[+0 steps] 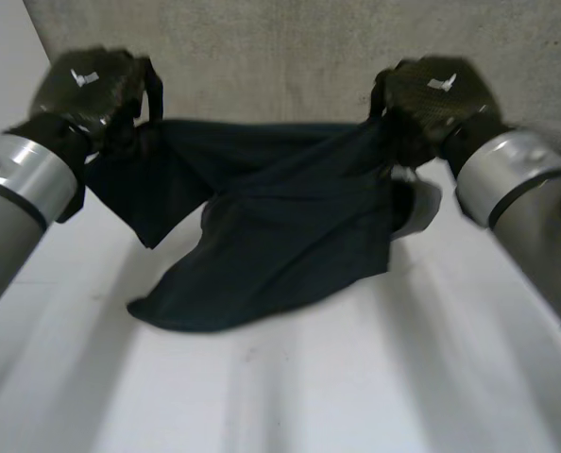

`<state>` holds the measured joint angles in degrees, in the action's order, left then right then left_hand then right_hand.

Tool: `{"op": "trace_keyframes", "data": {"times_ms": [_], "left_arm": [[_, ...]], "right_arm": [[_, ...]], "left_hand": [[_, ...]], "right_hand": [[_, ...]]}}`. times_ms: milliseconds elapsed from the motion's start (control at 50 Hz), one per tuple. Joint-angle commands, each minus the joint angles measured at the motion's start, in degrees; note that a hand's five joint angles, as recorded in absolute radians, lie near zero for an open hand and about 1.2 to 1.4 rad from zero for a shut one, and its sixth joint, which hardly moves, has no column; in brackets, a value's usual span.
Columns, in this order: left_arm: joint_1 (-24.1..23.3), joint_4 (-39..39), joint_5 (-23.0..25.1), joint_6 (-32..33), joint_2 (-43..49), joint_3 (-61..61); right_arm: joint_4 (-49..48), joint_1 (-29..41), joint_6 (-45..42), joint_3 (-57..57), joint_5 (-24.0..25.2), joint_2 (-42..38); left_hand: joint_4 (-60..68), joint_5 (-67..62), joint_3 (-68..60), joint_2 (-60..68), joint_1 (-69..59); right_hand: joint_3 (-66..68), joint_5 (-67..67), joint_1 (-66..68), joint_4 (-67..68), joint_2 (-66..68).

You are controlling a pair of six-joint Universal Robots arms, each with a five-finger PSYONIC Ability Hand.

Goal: Fold the laundry.

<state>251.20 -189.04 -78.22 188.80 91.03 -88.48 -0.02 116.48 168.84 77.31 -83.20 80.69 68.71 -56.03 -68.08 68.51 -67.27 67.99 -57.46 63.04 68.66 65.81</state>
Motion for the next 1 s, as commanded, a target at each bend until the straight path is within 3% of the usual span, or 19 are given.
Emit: {"op": "trace_keyframes", "data": {"times_ms": [20,140,300,360,400,440,460,480,500,600,700,760,860,1000], "left_arm": [[-2.5,0.0,0.2,-3.4,-1.5,2.3],[-3.4,-0.7,-1.9,1.2,11.6,9.6],[-2.9,-3.3,-5.6,9.8,35.2,28.1],[-1.6,-7.0,-6.2,11.2,43.0,36.5],[-1.1,-10.8,-5.8,9.6,47.8,41.5],[-1.2,-12.7,-4.9,7.6,50.0,44.0],[-1.2,-13.3,-4.5,6.2,51.0,44.9],[-1.6,-13.3,-4.1,3.7,52.2,46.1],[-1.8,-12.9,-3.9,2.6,52.5,46.2],[-2.3,-9.5,-4.7,1.6,49.1,42.2],[-1.4,-8.9,-5.3,5.2,36.0,27.5],[-1.3,-8.0,-4.9,6.1,30.0,20.2],[-1.9,-0.3,-3.7,7.4,16.1,3.2],[-3.0,9.7,-0.9,7.2,6.5,-13.6]], "right_arm": [[8.5,-3.8,2.8,-8.6,2.3,-4.6],[9.0,-3.4,3.2,-11.0,2.7,-10.1],[-3.7,0.7,3.6,-13.6,0.0,-21.4],[-15.2,2.0,3.0,-14.8,-4.8,-27.4],[-24.4,3.0,0.7,-16.4,-10.8,-32.1],[-28.9,3.8,-1.3,-17.6,-13.6,-35.1],[-31.0,4.4,-2.5,-18.2,-14.7,-36.5],[-33.9,5.1,-5.9,-19.0,-14.9,-38.8],[-34.4,5.3,-7.6,-19.6,-14.6,-39.7],[-31.5,5.3,-11.2,-18.8,-11.9,-38.4],[-22.9,2.3,-7.0,-13.6,-6.8,-29.6],[-15.1,-0.3,-5.7,-9.6,-1.6,-23.0],[-4.3,-5.5,-8.3,-2.9,8.5,-14.4],[7.0,-13.0,-21.2,8.6,17.6,-7.5]], "left_hand": [[11.3,-14.0,-11.9,11.5,-12.7],[11.3,-14.0,-11.9,11.5,-12.7],[11.3,-14.0,-11.9,11.5,-12.7],[11.3,-14.0,-11.9,11.5,-12.7],[11.3,-14.0,-11.9,11.5,-12.7],[11.3,-14.0,-11.9,11.5,-12.7],[0.0,-2.7,-0.6,0.2,-1.4],[-38.4,35.7,37.8,-38.2,37.0],[-58.3,55.6,57.7,-58.1,56.9],[-58.7,56.0,58.1,-58.5,57.3],[-58.7,56.0,58.1,-58.5,57.3],[-58.7,56.0,58.1,-58.5,57.3],[-58.7,56.0,58.1,-58.5,57.3],[-39.5,36.8,38.9,-39.3,38.1]], "right_hand": [[12.0,-12.5,17.0,11.3,14.2],[12.0,-12.5,17.0,11.3,14.2],[12.0,-12.5,17.0,11.3,14.2],[12.0,-12.5,17.0,11.3,14.2],[12.0,-12.5,17.0,11.3,14.2],[12.0,-12.5,17.0,11.3,14.2],[1.7,-2.2,6.6,1.0,3.8],[-43.7,43.2,-38.8,-44.4,-41.6],[-58.0,57.5,-53.0,-58.7,-55.8],[-58.0,57.5,-53.0,-58.7,-55.8],[-58.0,57.5,-53.0,-58.7,-55.8],[-58.0,57.5,-53.0,-58.7,-55.8],[-58.0,57.5,-53.0,-58.7,-55.8],[-48.9,48.4,-44.0,-49.6,-46.7]]}}
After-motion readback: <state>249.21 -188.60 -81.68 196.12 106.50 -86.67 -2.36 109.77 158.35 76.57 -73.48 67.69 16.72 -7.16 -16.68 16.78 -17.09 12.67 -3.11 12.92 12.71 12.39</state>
